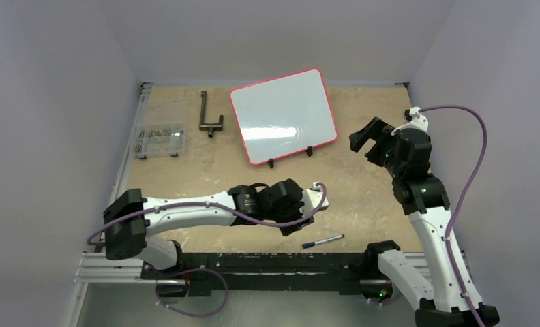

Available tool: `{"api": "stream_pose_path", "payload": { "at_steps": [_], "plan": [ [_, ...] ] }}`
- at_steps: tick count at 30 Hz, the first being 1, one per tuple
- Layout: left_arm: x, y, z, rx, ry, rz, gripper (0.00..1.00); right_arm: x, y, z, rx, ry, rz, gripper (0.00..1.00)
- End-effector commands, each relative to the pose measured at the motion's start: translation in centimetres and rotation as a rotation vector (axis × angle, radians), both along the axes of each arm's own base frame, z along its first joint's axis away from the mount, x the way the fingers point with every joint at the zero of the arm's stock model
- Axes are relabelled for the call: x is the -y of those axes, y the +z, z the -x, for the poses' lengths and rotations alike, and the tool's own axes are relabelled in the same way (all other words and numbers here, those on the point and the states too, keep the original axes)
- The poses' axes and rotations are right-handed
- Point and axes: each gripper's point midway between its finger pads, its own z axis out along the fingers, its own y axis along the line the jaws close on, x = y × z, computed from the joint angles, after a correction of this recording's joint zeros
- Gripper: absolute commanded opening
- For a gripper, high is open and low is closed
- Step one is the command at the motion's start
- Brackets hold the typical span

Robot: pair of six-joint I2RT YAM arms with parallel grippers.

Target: Write a sentence on the whiteboard

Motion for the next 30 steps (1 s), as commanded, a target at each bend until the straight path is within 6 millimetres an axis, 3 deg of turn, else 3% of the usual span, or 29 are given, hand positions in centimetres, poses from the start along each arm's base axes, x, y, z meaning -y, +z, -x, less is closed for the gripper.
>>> {"api": "stream_pose_path", "payload": {
  "at_steps": [1,9,18,30],
  "plan": [
    [4.9,2.0,-1.1,0.104,0.012,0.106,0.52,0.4,3.5,0.7,0.091,-0.005,0.015,0.99],
    [8.6,-2.2,1.9,0.057,-0.057,0.046,0.52,1.1,5.2,0.9,0.12,-0.035,0.025,0.99],
    [10.1,-6.0,3.7,0.039,-0.101,-0.035,0.49,0.7,9.8,0.3,0.211,-0.025,0.006,0.99],
    [9.7,-9.8,3.7,0.021,-0.098,-0.139,0.4,0.2,9.5,0.1,0.208,-0.001,-0.017,0.99]
  ]
}}
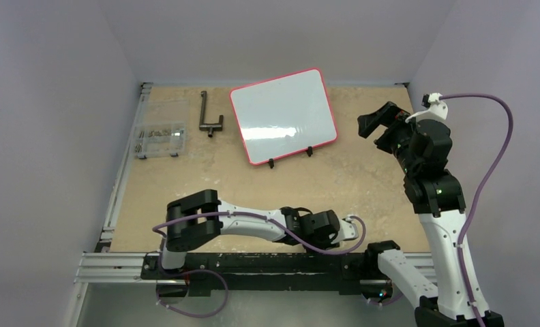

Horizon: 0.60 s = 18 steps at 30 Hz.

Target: Write a sentence on the whiteboard

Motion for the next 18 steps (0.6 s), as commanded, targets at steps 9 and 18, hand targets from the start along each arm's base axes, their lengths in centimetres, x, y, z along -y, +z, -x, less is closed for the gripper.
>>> {"api": "stream_pose_path", "payload": {
  "at_steps": [9,18],
  "plan": [
    [0.5,-2.5,-0.3,0.001,0.028,-0.046,0.17,-0.7,0.6,-0.3,0.024,0.033,-0.017,0.99],
    [0.4,-1.7,-0.8,-0.039,0.042,-0.005,0.0,-1.1,0.0,0.2,0.008,0.066,-0.007,0.99]
  ]
}}
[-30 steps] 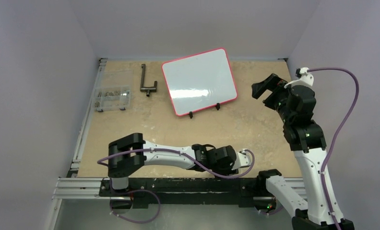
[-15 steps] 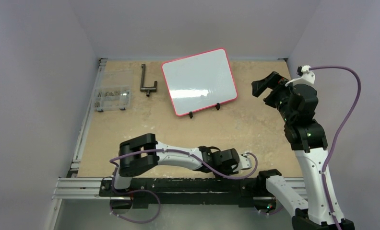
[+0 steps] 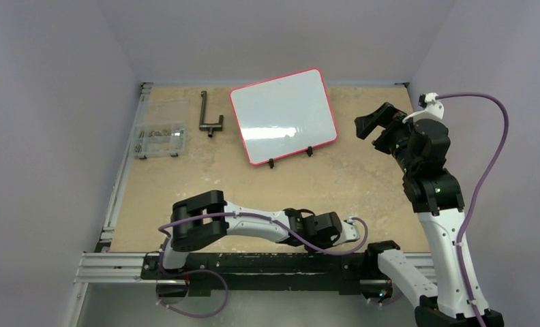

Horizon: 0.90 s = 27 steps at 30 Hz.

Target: Write a sentence on the whiteboard

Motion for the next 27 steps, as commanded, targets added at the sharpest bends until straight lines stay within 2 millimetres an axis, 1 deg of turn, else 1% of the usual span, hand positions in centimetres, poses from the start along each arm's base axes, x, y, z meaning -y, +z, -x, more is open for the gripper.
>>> {"api": "stream_pose_path", "payload": {
  "at_steps": [1,2,6,8,10,13,17,19,20,22,25,27],
  "plan": [
    [-0.3,0.5,-1.4,-0.041,0.047,0.041,0.0,-0.6,0.5,0.3,0.025,0.043,0.008,0.99],
    [-0.5,1.2,-1.9,-0.057,0.063,0.061,0.0,-0.6,0.5,0.4,0.027,0.05,0.015,0.99],
    [-1.9,5.7,-4.3,-0.07,0.111,0.15,0.0,-0.6,0.6,0.7,0.03,0.062,0.033,0.99],
    [-3.2,8.2,-5.4,-0.053,0.126,0.174,0.0,-1.2,0.7,0.9,0.035,0.098,0.028,0.99],
    [-4.3,10.0,-6.4,-0.035,0.138,0.191,0.0,-2.0,0.9,1.2,0.042,0.143,0.02,0.99],
    [-6.1,13.4,-7.5,-0.036,0.167,0.235,0.0,-3.4,1.4,1.6,0.061,0.23,0.004,0.99],
    [-8.8,18.1,-8.8,0.016,0.21,0.298,0.0,-6.7,2.1,2.8,0.098,0.435,-0.031,0.99],
    [-9.8,20.4,-9.0,0.041,0.23,0.328,0.0,-8.1,2.6,3.6,0.117,0.526,-0.056,0.99],
    [-10.3,21.5,-9.0,0.044,0.237,0.343,0.0,-8.4,2.8,3.8,0.124,0.551,-0.061,0.99],
    [-11.5,23.1,-9.1,0.051,0.252,0.358,0.0,-8.8,3.3,4.3,0.138,0.585,-0.065,0.99],
    [-14.0,25.1,-10.2,0.083,0.291,0.374,0.0,-9.1,4.2,4.9,0.176,0.614,-0.064,0.99],
    [-15.6,26.4,-10.6,0.1,0.306,0.388,0.0,-10.0,4.4,5.8,0.203,0.685,-0.073,0.99]
  ]
}}
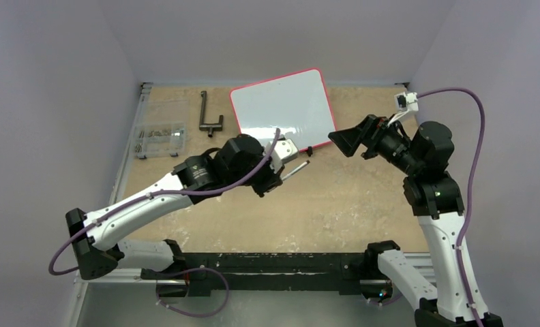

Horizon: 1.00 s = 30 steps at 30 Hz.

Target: Write a sentence on the whiteboard

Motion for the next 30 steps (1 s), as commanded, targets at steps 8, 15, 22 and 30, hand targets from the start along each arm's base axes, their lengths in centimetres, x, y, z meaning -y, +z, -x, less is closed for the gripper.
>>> {"api": "stream_pose_path", "payload": {
  "at_steps": [8,15,22,30],
  "plan": [
    [-5.9,6.0,-3.8,0.117,0.097,0.078,0.0,-4.3,2.1,4.3,0.15,0.366,-0.102,0.99],
    [-6.0,7.0,-4.8,0.092,0.088,0.188,0.0,-5.3,-0.8,3.8,0.076,0.448,-0.107,0.99],
    [-5.6,5.8,-4.3,0.048,0.056,0.212,0.0,-8.2,-2.9,3.4,0.029,0.537,-0.138,0.99],
    [-5.0,5.3,-3.4,0.012,-0.006,0.229,0.0,-12.2,-4.1,2.0,-0.009,0.577,-0.133,0.97]
  ]
}}
